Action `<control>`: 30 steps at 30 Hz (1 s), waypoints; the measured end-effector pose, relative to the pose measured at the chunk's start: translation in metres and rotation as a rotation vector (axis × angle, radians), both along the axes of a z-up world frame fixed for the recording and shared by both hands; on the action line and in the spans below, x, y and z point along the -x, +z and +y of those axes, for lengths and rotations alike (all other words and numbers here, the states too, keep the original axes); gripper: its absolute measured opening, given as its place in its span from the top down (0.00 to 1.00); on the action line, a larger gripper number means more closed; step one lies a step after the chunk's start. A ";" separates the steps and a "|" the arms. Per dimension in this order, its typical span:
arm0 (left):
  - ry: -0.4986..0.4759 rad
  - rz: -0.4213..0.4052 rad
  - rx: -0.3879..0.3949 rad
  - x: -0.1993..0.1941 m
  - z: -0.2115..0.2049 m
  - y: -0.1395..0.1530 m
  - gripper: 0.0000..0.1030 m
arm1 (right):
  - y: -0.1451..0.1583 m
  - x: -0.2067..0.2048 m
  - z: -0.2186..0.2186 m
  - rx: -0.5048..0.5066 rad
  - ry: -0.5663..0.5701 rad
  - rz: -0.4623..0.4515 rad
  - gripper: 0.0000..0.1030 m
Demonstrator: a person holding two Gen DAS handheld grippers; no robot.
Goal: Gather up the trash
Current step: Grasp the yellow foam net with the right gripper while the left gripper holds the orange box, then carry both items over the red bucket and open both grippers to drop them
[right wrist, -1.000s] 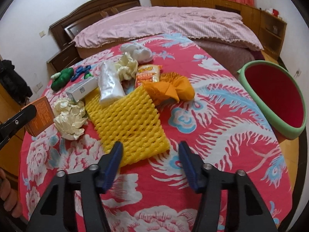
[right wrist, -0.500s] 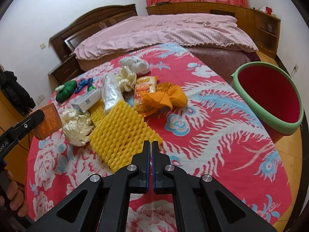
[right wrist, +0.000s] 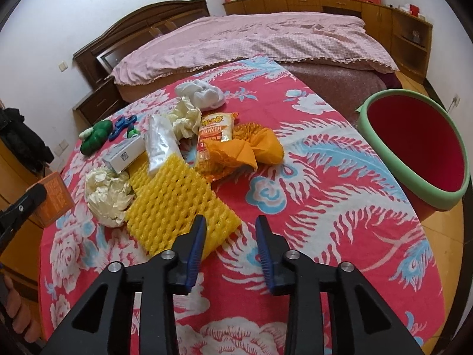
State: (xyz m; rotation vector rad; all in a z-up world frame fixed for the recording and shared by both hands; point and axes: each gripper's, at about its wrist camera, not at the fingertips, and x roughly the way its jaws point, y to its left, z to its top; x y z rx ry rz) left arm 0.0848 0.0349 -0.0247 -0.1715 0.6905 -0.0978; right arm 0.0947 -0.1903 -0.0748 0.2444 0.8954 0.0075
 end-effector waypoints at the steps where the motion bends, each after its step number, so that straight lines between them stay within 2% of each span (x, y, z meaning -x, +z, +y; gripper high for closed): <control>1: 0.005 0.000 0.001 0.001 0.001 0.000 0.55 | 0.000 -0.003 0.000 0.001 0.006 -0.001 0.64; 7: 0.017 0.002 0.001 0.003 0.000 0.001 0.55 | -0.010 -0.009 0.008 0.038 0.055 0.004 0.65; 9: 0.018 -0.002 -0.006 0.004 0.000 0.002 0.55 | -0.010 -0.007 0.009 0.033 0.070 -0.015 0.84; 11: 0.018 -0.006 -0.012 0.005 -0.002 0.004 0.55 | -0.008 -0.004 0.008 0.024 0.078 -0.031 0.91; 18: -0.025 -0.006 0.000 0.007 -0.018 0.013 0.55 | 0.014 0.015 -0.004 0.000 0.073 -0.102 0.93; 30: -0.204 0.038 0.060 -0.005 -0.073 0.031 0.55 | 0.062 0.040 -0.056 0.013 -0.027 -0.206 0.93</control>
